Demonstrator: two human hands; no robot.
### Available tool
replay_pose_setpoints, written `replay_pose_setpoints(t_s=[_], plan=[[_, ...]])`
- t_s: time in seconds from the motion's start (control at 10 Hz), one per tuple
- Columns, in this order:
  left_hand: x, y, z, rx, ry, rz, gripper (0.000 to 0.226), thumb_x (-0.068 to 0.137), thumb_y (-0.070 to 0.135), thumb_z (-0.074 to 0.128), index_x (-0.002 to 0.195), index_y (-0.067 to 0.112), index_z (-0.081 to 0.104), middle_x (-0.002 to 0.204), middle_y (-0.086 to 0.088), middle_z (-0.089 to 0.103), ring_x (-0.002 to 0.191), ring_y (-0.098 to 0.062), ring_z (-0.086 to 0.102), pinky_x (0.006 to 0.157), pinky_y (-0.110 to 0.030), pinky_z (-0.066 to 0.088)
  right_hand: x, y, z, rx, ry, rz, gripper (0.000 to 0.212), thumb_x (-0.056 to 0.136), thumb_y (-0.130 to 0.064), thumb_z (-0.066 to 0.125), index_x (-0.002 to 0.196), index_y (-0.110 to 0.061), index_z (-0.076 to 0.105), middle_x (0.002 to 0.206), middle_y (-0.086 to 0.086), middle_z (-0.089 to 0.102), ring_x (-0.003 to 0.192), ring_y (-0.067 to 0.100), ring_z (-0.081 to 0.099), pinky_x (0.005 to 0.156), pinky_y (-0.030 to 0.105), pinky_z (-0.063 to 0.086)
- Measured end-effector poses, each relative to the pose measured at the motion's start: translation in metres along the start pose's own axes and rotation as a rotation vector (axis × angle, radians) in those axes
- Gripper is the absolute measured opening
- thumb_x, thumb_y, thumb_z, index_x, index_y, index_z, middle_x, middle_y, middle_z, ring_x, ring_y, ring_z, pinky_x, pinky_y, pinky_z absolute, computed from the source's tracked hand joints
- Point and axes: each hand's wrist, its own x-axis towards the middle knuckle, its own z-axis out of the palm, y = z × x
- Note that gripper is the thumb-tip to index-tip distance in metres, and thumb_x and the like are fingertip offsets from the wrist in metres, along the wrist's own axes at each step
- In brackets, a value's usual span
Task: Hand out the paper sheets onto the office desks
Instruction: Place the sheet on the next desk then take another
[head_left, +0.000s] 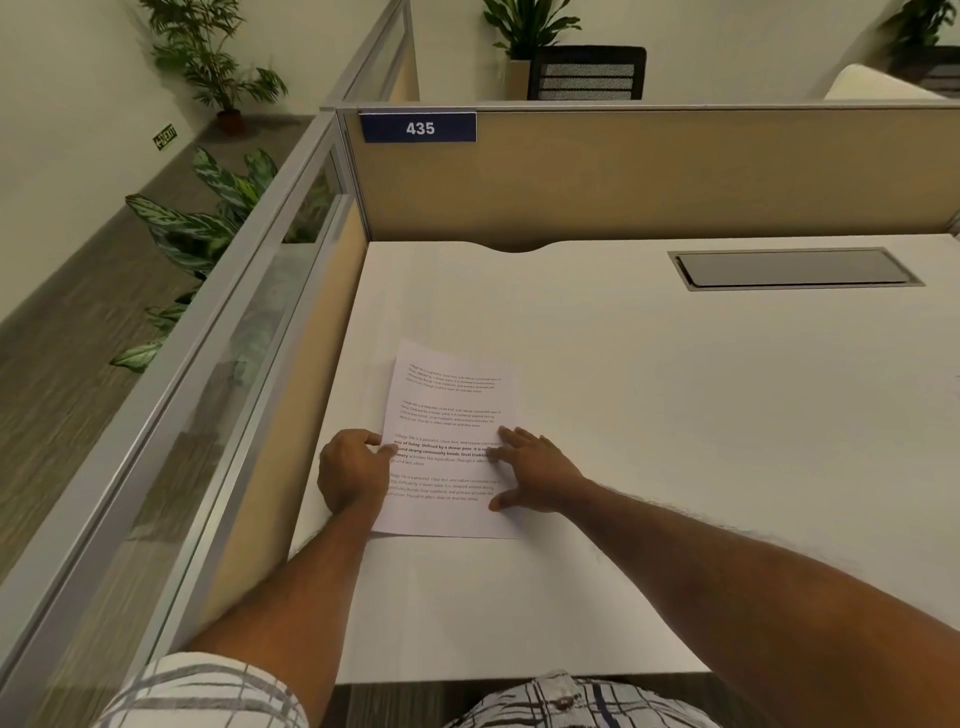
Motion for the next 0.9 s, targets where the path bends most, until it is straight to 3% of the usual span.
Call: replay_pose_setpoints(t_s=[0.1, 0.3, 0.5, 0.6, 0.7, 0.8, 0.9], plan=[[-0.001, -0.004, 0.000, 0.001, 0.009, 0.042, 0.020, 0.075, 0.026, 0.081, 0.091, 0.015, 0.075, 0.106, -0.007, 0.072, 0.097, -0.030, 0.066, 0.072, -0.038, 0.053, 0.001, 0.002, 0.002, 0.010, 0.005, -0.002, 0.088, 0.074, -0.055, 0.075, 0.148, -0.029, 0.036, 0.164, 0.003, 0.013, 0.151, 0.024, 0.011, 0.122, 0.046, 0.010], [-0.004, -0.009, 0.001, -0.173, -0.049, 0.052, 0.017, 0.085, 0.021, 0.073, 0.096, 0.007, 0.074, 0.089, -0.009, 0.075, 0.081, -0.026, 0.069, 0.072, -0.031, 0.052, -0.002, 0.005, 0.006, 0.098, 0.067, 0.021, 0.101, 0.070, -0.058, 0.077, 0.152, -0.025, 0.027, 0.164, 0.004, 0.011, 0.151, 0.023, 0.009, 0.123, 0.044, 0.006], [-0.002, -0.010, 0.002, -0.380, -0.052, -0.019, 0.023, 0.083, 0.018, 0.076, 0.097, -0.001, 0.073, 0.086, -0.013, 0.074, 0.080, -0.026, 0.069, 0.076, -0.031, 0.054, -0.010, 0.019, 0.003, 0.525, 0.419, 0.259, 0.085, 0.078, -0.051, 0.074, 0.144, -0.013, 0.038, 0.147, 0.005, 0.044, 0.134, 0.022, 0.043, 0.112, 0.034, 0.034], [-0.003, -0.007, 0.001, -0.439, -0.056, -0.042, 0.026, 0.082, 0.022, 0.077, 0.098, 0.002, 0.074, 0.087, -0.010, 0.074, 0.080, -0.022, 0.070, 0.082, -0.038, 0.057, -0.014, 0.026, -0.006, 0.740, 0.439, 0.325, 0.080, 0.078, -0.048, 0.076, 0.142, -0.014, 0.041, 0.136, 0.005, 0.052, 0.117, 0.020, 0.055, 0.099, 0.032, 0.044], [-0.007, 0.010, 0.000, -0.513, -0.059, -0.050, 0.028, 0.081, 0.021, 0.078, 0.100, 0.001, 0.074, 0.089, -0.008, 0.073, 0.079, -0.018, 0.067, 0.085, -0.036, 0.056, -0.020, 0.034, -0.014, 0.935, 0.396, 0.393, 0.082, 0.079, -0.051, 0.074, 0.142, -0.014, 0.038, 0.123, 0.004, 0.059, 0.106, 0.019, 0.059, 0.090, 0.030, 0.045], [-0.018, 0.035, 0.002, -0.597, -0.091, -0.057, 0.030, 0.083, 0.018, 0.076, 0.105, -0.002, 0.072, 0.094, -0.006, 0.070, 0.084, -0.015, 0.064, 0.079, -0.024, 0.049, -0.028, 0.049, -0.016, 1.129, 0.338, 0.432, 0.086, 0.076, -0.055, 0.075, 0.140, -0.010, 0.038, 0.107, 0.002, 0.065, 0.097, 0.017, 0.063, 0.084, 0.031, 0.048], [-0.032, 0.058, 0.017, -0.620, -0.145, -0.044, 0.031, 0.084, 0.019, 0.075, 0.106, -0.002, 0.072, 0.097, -0.005, 0.070, 0.086, -0.014, 0.063, 0.078, -0.021, 0.046, -0.044, 0.069, -0.018, 1.288, 0.379, 0.460, 0.083, 0.067, -0.056, 0.081, 0.131, -0.011, 0.051, 0.119, 0.005, 0.065, 0.102, 0.019, 0.067, 0.083, 0.035, 0.056]])
